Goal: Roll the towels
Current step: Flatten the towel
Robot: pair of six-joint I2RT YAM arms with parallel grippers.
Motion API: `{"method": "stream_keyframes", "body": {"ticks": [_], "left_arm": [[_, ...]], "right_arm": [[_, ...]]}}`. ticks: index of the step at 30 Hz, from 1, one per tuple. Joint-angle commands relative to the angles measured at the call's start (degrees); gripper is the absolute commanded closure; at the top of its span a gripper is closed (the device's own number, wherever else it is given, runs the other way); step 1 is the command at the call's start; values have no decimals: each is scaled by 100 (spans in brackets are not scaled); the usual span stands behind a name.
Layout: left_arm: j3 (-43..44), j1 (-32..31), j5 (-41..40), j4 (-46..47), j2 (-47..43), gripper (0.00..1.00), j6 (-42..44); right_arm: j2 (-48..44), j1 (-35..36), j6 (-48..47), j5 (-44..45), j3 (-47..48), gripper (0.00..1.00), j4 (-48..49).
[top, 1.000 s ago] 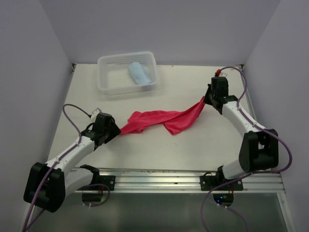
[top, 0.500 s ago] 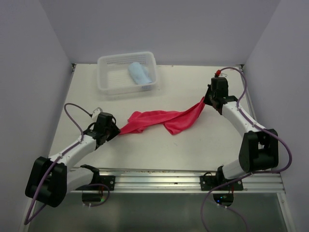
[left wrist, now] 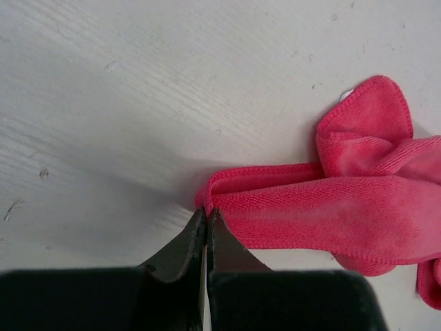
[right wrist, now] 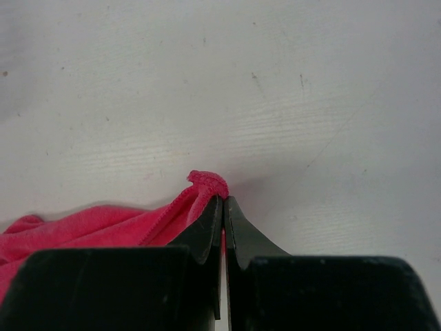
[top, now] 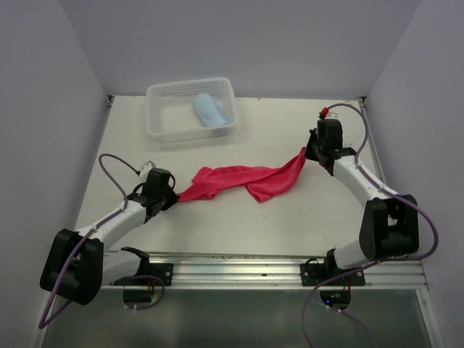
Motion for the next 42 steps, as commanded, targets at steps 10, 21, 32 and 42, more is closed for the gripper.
{"method": "stream_keyframes", "body": {"ticks": [10, 21, 32, 42], "left_arm": [[1724, 1445, 717, 28, 317, 100, 890], [1637, 2202, 1561, 133, 335, 100, 1119], [1215, 2263, 2062, 476, 371, 100, 1198], [1285, 2263, 2335, 467, 335, 100, 1330]], "right_arm": [[-1184, 345, -1980, -1607, -795, 98, 1198], [-1904, 1215, -4786, -4040, -497, 66, -1314], [-1897, 1507, -2470, -251, -85, 49, -1326], [-2212, 927, 3512, -313, -1655, 56, -632]]}}
